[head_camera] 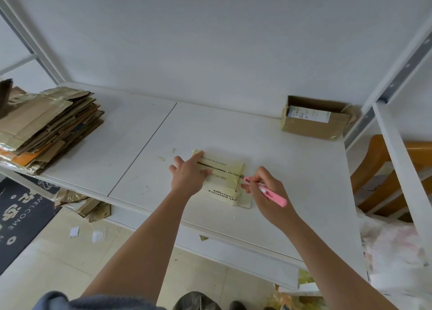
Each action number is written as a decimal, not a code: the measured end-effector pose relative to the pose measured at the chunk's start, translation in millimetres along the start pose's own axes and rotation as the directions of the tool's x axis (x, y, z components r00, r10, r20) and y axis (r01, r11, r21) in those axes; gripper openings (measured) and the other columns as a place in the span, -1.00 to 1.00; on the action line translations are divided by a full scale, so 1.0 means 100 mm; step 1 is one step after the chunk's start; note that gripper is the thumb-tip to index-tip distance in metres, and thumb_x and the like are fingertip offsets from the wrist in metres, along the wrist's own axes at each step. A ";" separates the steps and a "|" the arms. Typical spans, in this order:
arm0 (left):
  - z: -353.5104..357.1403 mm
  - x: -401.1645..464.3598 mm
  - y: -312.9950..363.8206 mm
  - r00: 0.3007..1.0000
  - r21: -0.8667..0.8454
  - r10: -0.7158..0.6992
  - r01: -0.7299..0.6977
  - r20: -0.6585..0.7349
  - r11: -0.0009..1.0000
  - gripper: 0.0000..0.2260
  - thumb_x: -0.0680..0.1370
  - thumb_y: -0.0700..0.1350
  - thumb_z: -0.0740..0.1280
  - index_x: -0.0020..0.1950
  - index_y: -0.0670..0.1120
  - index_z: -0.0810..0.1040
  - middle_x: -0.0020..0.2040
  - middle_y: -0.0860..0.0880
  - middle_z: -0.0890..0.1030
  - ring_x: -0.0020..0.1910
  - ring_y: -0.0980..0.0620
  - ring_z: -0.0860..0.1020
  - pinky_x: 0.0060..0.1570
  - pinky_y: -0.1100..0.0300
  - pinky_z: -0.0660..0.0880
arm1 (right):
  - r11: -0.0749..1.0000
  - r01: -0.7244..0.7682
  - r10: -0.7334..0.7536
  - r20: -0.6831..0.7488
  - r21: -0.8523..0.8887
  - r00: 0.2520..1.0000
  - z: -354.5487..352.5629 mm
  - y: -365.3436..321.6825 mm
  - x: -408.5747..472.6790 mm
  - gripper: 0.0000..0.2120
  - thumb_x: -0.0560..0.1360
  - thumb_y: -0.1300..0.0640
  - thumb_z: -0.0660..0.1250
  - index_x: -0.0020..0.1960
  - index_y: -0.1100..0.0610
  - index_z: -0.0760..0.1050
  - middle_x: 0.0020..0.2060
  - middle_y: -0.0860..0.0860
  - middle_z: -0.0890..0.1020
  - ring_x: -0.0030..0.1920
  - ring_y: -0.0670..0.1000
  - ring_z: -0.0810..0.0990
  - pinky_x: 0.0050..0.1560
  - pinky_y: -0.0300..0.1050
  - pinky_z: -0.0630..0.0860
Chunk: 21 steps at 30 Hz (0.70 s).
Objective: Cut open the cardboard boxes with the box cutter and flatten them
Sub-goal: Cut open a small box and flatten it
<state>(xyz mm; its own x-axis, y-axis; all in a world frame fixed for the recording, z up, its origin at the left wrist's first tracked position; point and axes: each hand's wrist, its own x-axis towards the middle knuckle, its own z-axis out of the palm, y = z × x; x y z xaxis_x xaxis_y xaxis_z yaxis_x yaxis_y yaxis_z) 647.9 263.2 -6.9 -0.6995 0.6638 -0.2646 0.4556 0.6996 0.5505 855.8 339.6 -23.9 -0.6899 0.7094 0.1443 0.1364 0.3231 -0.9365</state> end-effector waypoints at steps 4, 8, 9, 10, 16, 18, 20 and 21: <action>-0.01 0.00 0.01 1.000 0.000 -0.002 0.002 -0.010 1.000 -0.49 0.61 0.07 0.30 0.53 0.21 0.24 0.31 -0.15 0.23 0.28 -0.23 0.22 -0.01 0.07 0.32 | 1.000 -0.006 0.007 -0.022 0.029 1.000 0.05 -0.06 -0.13 -0.81 0.54 0.14 0.19 -0.16 0.25 0.31 -0.26 0.28 0.57 -0.21 0.33 0.56 -0.36 -0.12 0.30; -0.01 0.01 0.01 1.000 -0.019 -0.013 0.013 -0.010 1.000 -0.49 0.60 0.05 0.32 0.53 0.21 0.26 0.33 -0.13 0.22 0.31 -0.22 0.20 0.01 0.08 0.29 | 0.997 -0.032 0.036 -0.048 0.067 0.998 0.00 -0.10 -0.17 -0.83 0.55 0.24 0.23 -0.21 0.13 0.36 -0.31 0.06 0.65 -0.38 -0.09 0.53 -0.39 -0.29 0.36; -0.01 0.02 0.01 1.000 -0.019 -0.014 0.013 -0.010 1.000 -0.49 0.60 0.05 0.32 0.53 0.21 0.25 0.33 -0.13 0.22 0.31 -0.21 0.20 0.01 0.09 0.29 | 0.995 -0.030 0.039 -0.093 0.099 0.995 -0.03 -0.08 -0.17 -0.82 0.57 0.27 0.25 -0.20 0.14 0.37 -0.30 0.05 0.66 -0.33 -0.11 0.60 -0.37 -0.31 0.41; 0.00 0.03 0.02 1.000 -0.017 -0.012 0.011 -0.010 1.000 -0.49 0.60 0.05 0.32 0.53 0.21 0.25 0.34 -0.12 0.22 0.31 -0.21 0.20 0.01 0.09 0.29 | 0.996 -0.023 0.037 -0.158 0.090 0.987 -0.07 -0.04 -0.17 -0.83 0.58 0.31 0.25 -0.17 0.15 0.38 -0.28 0.05 0.66 -0.24 -0.10 0.67 -0.33 -0.31 0.46; 0.01 0.04 -0.03 1.000 -0.050 -0.012 0.012 -0.001 0.999 -0.48 0.60 0.03 0.33 0.52 0.24 0.24 0.29 -0.09 0.23 0.28 -0.18 0.20 0.02 0.09 0.33 | 0.558 -0.097 0.064 -0.074 -0.824 0.995 -0.48 0.50 -0.08 -0.74 0.51 0.32 0.24 0.18 0.18 0.50 -0.06 0.08 0.56 -0.05 0.15 0.52 -0.13 -0.04 0.42; 0.01 0.03 -0.06 1.000 -0.072 -0.002 0.002 0.001 0.997 -0.49 0.59 0.03 0.34 0.51 0.24 0.27 0.23 -0.07 0.23 0.26 -0.17 0.20 0.08 0.07 0.34 | 0.357 -0.065 0.215 0.015 -0.932 0.976 -0.54 0.60 -0.06 -0.58 0.46 0.33 0.25 0.30 0.10 0.45 0.11 0.02 0.53 0.11 0.09 0.51 0.03 -0.10 0.39; 0.00 0.02 -0.08 1.000 -0.082 0.006 -0.006 -0.001 0.997 -0.48 0.59 0.03 0.35 0.51 0.23 0.28 0.20 -0.06 0.22 0.22 -0.16 0.21 0.16 0.07 0.31 | 0.285 -0.041 0.297 0.048 -0.958 0.954 -0.56 0.61 -0.01 -0.51 0.51 0.31 0.20 0.41 0.02 0.36 0.23 0.00 0.46 0.22 0.05 0.46 0.17 -0.14 0.38; 0.00 0.01 -0.08 1.000 -0.082 0.009 -0.009 -0.002 0.997 -0.48 0.58 0.03 0.35 0.51 0.23 0.27 0.20 -0.07 0.22 0.18 -0.15 0.21 0.20 0.06 0.31 | 0.281 -0.045 0.301 0.044 -0.959 0.953 -0.55 0.58 0.03 -0.48 0.53 0.31 0.17 0.44 0.00 0.32 0.26 0.01 0.44 0.24 0.06 0.45 0.21 -0.12 0.38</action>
<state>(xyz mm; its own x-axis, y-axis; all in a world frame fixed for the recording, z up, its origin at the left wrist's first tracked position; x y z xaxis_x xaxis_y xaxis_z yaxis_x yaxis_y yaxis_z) 643.4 258.5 -12.2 -0.6967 0.6694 -0.2579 0.4151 0.6694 0.6160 900.6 394.8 -60.6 -0.6475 0.7455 -0.1583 0.7506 0.6597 0.0368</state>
